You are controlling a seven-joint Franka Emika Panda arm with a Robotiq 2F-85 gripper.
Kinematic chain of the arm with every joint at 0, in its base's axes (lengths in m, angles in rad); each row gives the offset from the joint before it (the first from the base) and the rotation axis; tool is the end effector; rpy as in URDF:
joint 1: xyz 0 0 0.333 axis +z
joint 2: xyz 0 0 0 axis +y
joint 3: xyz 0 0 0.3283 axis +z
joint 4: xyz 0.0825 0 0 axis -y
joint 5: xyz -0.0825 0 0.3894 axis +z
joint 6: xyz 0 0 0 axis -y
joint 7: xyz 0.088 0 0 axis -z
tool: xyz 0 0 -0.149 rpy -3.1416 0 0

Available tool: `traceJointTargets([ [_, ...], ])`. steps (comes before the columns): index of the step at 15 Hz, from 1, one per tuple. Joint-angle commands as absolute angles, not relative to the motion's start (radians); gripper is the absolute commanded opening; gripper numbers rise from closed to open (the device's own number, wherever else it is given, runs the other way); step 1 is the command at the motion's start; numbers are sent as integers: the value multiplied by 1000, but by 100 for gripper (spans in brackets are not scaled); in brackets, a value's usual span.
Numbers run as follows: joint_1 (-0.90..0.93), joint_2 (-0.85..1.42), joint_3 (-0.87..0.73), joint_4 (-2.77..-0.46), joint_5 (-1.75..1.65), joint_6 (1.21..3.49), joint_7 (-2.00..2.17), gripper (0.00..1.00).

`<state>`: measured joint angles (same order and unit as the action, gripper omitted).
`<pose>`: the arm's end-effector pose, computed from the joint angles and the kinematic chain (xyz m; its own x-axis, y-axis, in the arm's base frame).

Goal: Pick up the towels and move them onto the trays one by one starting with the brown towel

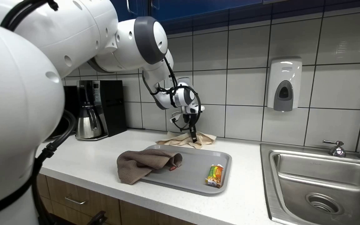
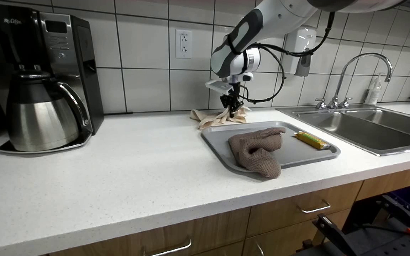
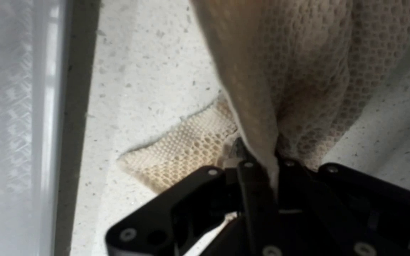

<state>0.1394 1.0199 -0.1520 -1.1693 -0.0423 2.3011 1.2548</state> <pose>0.7933 0.0203 0.1438 0.3859 -0.9028 0.1898 -0.9138 -0.4023 -0.0555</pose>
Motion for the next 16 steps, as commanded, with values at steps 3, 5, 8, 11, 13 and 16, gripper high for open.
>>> traceJointTargets([
  [3,133,1006,-143,-1181,-28,2296,1246,2],
  [5,141,982,-147,-1217,-37,2321,1244,2],
  [8,149,939,-148,-1273,-44,2352,1227,2],
  [11,158,885,-149,-1346,-49,2397,1212,2],
  [13,173,844,-162,-1402,-60,2434,1217,2],
  [16,191,777,-173,-1497,-75,2496,1222,2],
])
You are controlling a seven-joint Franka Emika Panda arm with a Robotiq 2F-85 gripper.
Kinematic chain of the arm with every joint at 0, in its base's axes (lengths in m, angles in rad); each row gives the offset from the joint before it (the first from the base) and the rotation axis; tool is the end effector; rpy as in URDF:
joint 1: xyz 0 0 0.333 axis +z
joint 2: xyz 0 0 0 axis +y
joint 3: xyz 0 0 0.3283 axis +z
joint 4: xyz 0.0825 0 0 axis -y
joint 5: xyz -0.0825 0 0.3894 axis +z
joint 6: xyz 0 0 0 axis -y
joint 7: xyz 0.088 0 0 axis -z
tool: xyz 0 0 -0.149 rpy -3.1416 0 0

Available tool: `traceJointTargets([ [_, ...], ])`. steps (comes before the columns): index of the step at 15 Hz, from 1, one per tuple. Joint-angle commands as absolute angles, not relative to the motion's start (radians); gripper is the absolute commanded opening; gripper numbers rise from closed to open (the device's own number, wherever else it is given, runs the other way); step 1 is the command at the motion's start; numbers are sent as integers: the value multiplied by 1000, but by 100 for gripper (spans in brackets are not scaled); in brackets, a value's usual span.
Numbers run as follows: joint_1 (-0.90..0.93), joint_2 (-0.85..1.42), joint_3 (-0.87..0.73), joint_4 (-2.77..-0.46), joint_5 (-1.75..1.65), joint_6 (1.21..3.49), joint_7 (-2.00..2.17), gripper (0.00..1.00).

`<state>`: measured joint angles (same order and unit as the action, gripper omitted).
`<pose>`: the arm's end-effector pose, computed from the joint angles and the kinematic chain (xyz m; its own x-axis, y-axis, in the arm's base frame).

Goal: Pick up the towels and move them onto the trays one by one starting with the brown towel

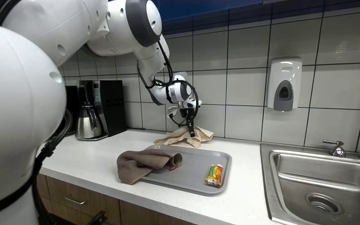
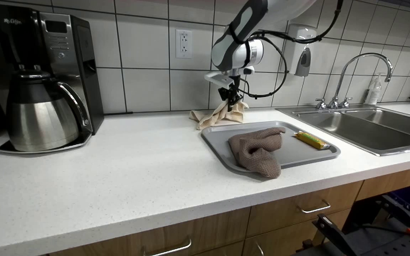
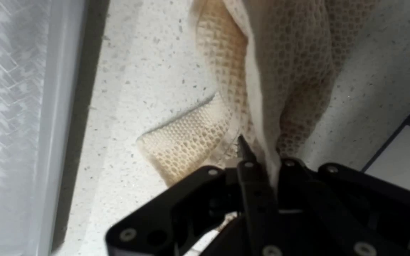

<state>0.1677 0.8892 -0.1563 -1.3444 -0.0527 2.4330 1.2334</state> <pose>0.7809 0.0333 0.1786 0.4158 -0.8829 0.2181 -0.8838 -0.4489 -0.1320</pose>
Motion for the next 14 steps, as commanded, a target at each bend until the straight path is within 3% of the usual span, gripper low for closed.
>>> traceJointTargets([
  [1,196,755,-178,-1528,-80,2514,1224,2],
  [14,268,446,-238,-1953,-165,2768,1239,2],
])
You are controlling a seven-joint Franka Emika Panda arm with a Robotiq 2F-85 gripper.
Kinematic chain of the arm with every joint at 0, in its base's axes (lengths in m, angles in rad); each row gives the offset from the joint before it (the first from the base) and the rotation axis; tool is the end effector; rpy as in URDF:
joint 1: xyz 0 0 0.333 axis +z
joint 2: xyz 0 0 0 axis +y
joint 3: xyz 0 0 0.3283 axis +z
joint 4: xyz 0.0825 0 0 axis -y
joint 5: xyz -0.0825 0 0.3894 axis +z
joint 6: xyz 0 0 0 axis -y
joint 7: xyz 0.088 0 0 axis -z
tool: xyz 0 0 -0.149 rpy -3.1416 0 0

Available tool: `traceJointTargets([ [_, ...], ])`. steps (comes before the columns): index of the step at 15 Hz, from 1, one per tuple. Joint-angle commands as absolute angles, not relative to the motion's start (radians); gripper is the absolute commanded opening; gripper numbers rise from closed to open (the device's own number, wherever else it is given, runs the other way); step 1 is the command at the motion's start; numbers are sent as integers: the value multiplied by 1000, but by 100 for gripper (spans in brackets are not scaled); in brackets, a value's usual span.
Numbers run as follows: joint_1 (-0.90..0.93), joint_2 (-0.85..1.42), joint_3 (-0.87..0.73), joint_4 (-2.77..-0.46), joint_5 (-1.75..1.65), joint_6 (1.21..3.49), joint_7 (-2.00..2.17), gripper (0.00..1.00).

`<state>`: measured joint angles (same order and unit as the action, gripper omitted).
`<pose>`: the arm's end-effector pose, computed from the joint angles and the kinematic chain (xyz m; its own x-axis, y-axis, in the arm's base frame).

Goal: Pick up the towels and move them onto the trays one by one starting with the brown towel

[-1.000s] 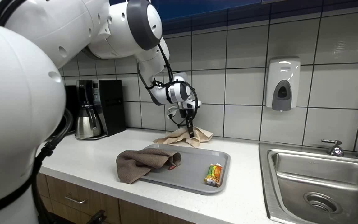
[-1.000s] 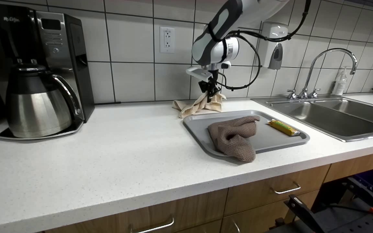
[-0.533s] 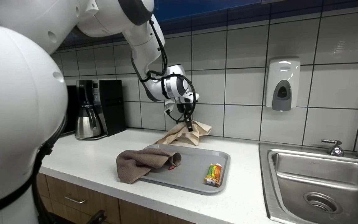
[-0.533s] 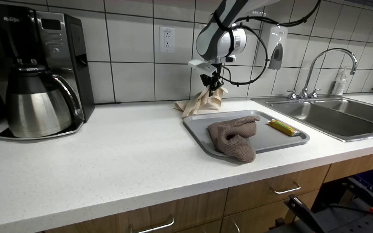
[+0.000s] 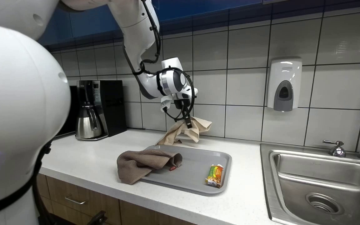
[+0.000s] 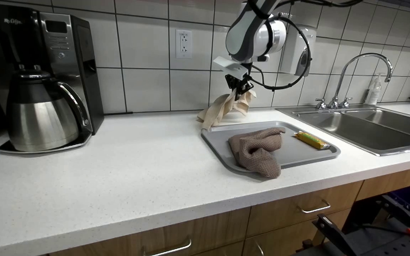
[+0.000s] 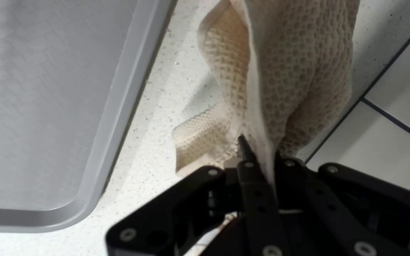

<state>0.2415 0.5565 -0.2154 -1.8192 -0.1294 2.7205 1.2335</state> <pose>0.7062 0.0330 0.2418 0.4449 -0.8443 0.2986 -0.8206 -0.5179 -0.2418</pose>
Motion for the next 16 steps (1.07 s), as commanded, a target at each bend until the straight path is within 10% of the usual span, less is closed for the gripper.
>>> traceJointTargets([
  [1,274,422,-241,-1983,-175,2782,1239,2],
  [16,300,74,-206,-2326,-277,2874,1199,2],
])
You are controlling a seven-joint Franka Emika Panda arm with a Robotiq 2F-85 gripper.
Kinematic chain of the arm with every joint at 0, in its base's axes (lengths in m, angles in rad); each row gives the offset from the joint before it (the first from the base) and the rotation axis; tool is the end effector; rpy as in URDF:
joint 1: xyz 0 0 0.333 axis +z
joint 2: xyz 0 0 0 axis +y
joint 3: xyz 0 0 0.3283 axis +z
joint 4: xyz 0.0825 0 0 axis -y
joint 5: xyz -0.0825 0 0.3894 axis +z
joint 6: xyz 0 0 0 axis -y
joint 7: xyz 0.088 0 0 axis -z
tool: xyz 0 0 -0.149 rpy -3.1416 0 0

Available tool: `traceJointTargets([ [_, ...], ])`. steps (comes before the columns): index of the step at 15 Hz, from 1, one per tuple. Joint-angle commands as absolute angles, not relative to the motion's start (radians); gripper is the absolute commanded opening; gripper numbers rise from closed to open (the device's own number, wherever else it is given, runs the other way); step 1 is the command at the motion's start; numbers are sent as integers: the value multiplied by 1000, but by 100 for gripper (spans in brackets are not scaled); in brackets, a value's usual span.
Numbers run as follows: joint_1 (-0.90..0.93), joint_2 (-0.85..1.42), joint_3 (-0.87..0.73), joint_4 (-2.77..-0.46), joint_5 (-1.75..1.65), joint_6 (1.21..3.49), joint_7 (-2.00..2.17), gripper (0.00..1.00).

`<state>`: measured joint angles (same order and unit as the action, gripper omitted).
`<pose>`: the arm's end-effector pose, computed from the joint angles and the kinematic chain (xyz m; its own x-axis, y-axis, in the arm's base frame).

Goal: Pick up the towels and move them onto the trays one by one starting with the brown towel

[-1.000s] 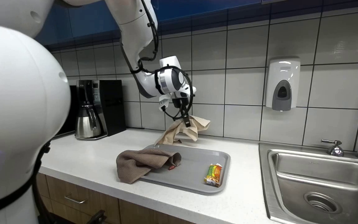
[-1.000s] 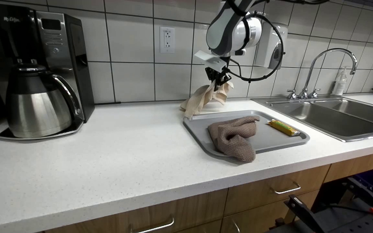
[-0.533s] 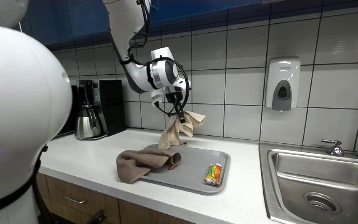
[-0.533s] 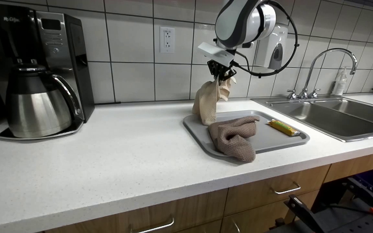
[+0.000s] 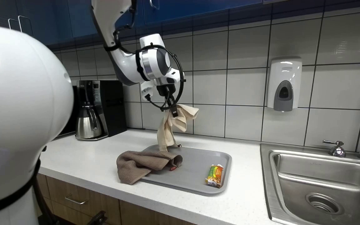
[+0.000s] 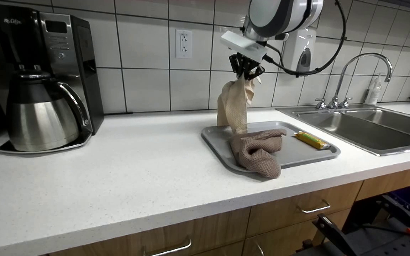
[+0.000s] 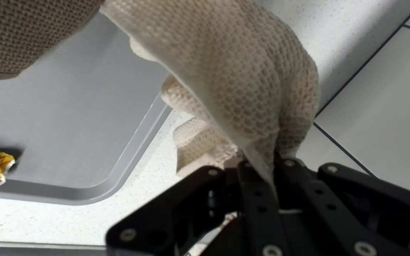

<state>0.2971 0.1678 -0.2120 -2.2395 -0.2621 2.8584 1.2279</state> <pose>0.5982 0.0633 0.3143 0.5442 -0.7699 0.3333 -0.7057 -0.6349 -0.3145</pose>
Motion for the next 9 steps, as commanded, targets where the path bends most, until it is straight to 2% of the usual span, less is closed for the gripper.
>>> traceJointTargets([
  [1,304,59,-208,-2340,-282,2874,1200,2],
  [9,317,-12,-207,-2433,-276,2856,1179,2],
])
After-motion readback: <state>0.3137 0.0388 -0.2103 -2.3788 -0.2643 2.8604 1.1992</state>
